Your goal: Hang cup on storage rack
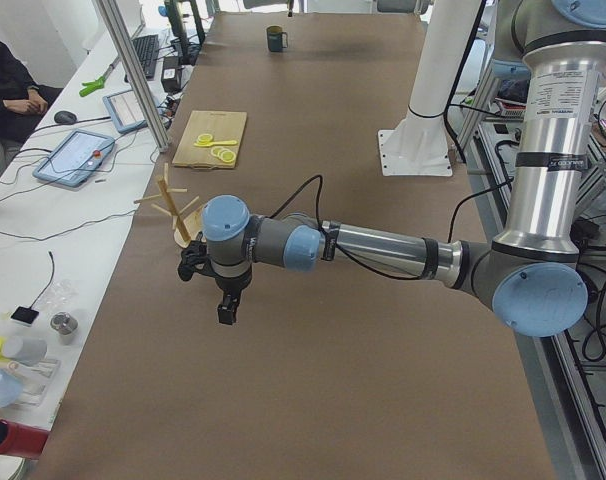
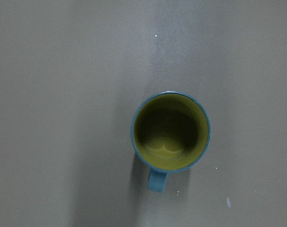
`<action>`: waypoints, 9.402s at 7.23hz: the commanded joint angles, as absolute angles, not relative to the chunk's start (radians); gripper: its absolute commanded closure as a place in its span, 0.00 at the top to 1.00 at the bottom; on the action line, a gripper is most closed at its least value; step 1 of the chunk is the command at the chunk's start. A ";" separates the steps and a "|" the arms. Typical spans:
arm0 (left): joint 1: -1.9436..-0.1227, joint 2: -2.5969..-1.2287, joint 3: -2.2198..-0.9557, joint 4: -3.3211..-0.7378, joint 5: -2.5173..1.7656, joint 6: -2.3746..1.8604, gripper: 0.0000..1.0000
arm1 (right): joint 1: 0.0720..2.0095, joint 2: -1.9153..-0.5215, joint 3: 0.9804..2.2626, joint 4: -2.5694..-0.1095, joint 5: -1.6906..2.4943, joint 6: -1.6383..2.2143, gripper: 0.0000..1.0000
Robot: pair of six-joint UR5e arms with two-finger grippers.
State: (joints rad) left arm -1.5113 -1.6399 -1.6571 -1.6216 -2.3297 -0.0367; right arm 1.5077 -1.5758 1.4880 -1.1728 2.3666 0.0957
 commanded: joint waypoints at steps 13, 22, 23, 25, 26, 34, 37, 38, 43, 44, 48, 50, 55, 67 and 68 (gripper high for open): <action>-1.509 -1.654 -1.671 -1.628 -2.411 -0.123 0.99 | 1.470 -1.411 1.190 -1.098 2.375 0.334 1.00; -1.511 -1.654 -1.674 -1.626 -2.445 -0.124 0.99 | 1.470 -1.356 1.123 -1.103 2.358 0.354 0.89; -1.511 -1.654 -1.672 -1.626 -2.447 -0.124 0.99 | 1.470 -1.359 1.121 -1.104 2.358 0.354 0.63; -1.511 -1.654 -1.672 -1.628 -2.445 -0.124 0.99 | 1.470 -1.350 1.112 -1.108 2.358 0.356 0.32; -1.511 -1.654 -1.669 -1.628 -2.445 -0.124 0.99 | 1.470 -1.348 1.112 -1.109 2.358 0.354 0.27; -1.511 -1.654 -1.667 -1.624 -2.445 -0.123 0.99 | 1.492 -1.302 1.081 -1.108 2.437 0.428 0.00; -1.511 -1.652 -1.669 -1.623 -2.447 -0.123 0.99 | 1.534 -1.263 1.107 -1.101 2.637 0.604 0.00; -1.511 -1.652 -1.669 -1.623 -2.447 -0.123 0.99 | 1.519 -1.249 1.144 -1.107 2.635 0.727 0.00; -1.511 -1.646 -1.671 -1.617 -2.459 -0.123 0.99 | 1.321 -1.236 1.455 -1.108 2.475 1.280 0.00; -1.511 -1.644 -1.669 -1.617 -2.459 -0.123 0.99 | 1.255 -1.238 1.521 -1.108 2.411 1.383 0.00; -1.511 -1.643 -1.671 -1.620 -2.459 -0.123 0.99 | 0.989 -1.200 1.831 -1.376 2.223 1.505 0.00; -1.511 -1.638 -1.664 -1.623 -2.495 -0.123 0.99 | 0.863 -1.091 1.913 -1.587 2.119 1.586 0.00; -1.511 -1.638 -1.663 -1.621 -2.505 -0.123 0.99 | 0.606 -0.965 1.832 -1.591 1.858 1.786 0.00; -1.511 -1.640 -1.660 -1.614 -2.505 -0.123 0.99 | 0.532 -0.782 1.628 -1.603 1.812 1.907 0.00; -1.511 -1.640 -1.660 -1.614 -2.505 -0.123 0.99 | 0.528 -0.782 1.621 -1.603 1.812 1.907 0.00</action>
State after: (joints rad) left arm -1.5110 -1.6392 -1.6602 -1.6143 -2.5050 -0.1227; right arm 0.5329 -0.7827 1.6274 -1.6031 1.8116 1.9067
